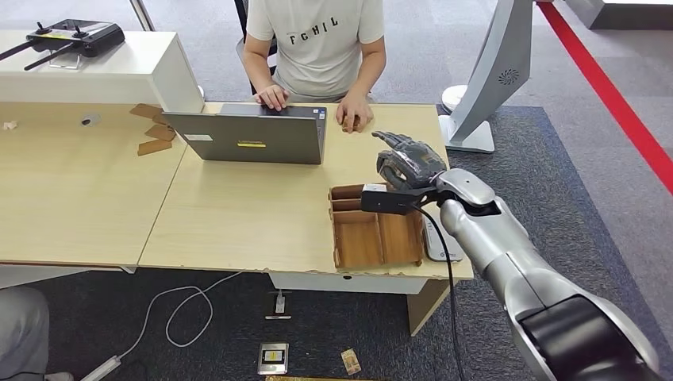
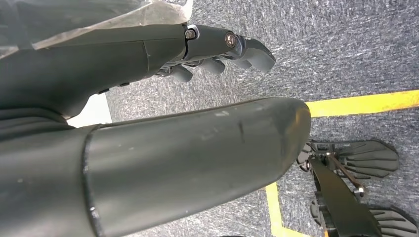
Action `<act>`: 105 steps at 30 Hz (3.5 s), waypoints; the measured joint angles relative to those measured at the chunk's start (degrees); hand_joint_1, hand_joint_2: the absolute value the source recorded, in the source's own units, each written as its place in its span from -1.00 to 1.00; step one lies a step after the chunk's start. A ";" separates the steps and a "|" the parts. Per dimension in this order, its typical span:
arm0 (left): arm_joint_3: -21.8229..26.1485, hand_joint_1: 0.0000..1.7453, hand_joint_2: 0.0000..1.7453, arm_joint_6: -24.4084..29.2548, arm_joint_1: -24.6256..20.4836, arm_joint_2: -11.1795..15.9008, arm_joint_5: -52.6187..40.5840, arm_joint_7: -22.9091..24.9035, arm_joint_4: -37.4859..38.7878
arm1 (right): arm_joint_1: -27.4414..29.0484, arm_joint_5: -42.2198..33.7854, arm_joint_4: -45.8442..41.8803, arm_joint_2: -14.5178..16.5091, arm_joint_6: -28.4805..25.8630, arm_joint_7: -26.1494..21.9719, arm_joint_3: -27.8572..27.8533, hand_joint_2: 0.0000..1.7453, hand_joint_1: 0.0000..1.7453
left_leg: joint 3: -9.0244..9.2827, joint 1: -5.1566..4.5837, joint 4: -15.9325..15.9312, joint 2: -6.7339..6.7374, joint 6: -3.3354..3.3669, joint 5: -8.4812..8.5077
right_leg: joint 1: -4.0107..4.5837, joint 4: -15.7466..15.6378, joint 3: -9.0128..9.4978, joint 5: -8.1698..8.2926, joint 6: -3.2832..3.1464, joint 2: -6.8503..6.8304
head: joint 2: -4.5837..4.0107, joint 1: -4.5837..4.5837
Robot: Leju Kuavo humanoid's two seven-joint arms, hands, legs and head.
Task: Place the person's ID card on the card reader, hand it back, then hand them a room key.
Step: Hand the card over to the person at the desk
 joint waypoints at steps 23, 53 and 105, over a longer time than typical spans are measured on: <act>-0.11 -1.00 -1.00 0.00 0.11 0.00 -0.17 -0.36 0.00 | -2.01 -0.01 -2.09 -0.07 -1.59 -0.35 -0.05 1.00 1.00 | 0.00 0.00 0.00 0.00 0.00 0.00 | 0.00 0.00 0.00 0.00 0.00 0.00 | 0.00 0.00; -1.49 -1.00 -1.00 0.00 -0.56 -0.63 -1.08 -0.62 0.00 | -12.69 1.12 2.49 3.19 -0.87 -1.03 0.01 1.00 1.00 | -0.01 -0.02 0.01 0.00 0.00 -0.01 | -0.01 0.00 -0.01 0.00 0.00 0.00 | 0.00 0.01; -1.64 -1.00 -1.00 0.02 0.66 -0.51 2.69 1.58 0.02 | -16.72 7.25 7.96 -15.51 -2.44 0.85 0.05 -1.00 -1.00 | -0.07 -0.16 0.06 -0.09 0.08 -0.05 | -0.17 -0.08 -0.06 0.02 0.10 -0.07 | 0.00 0.01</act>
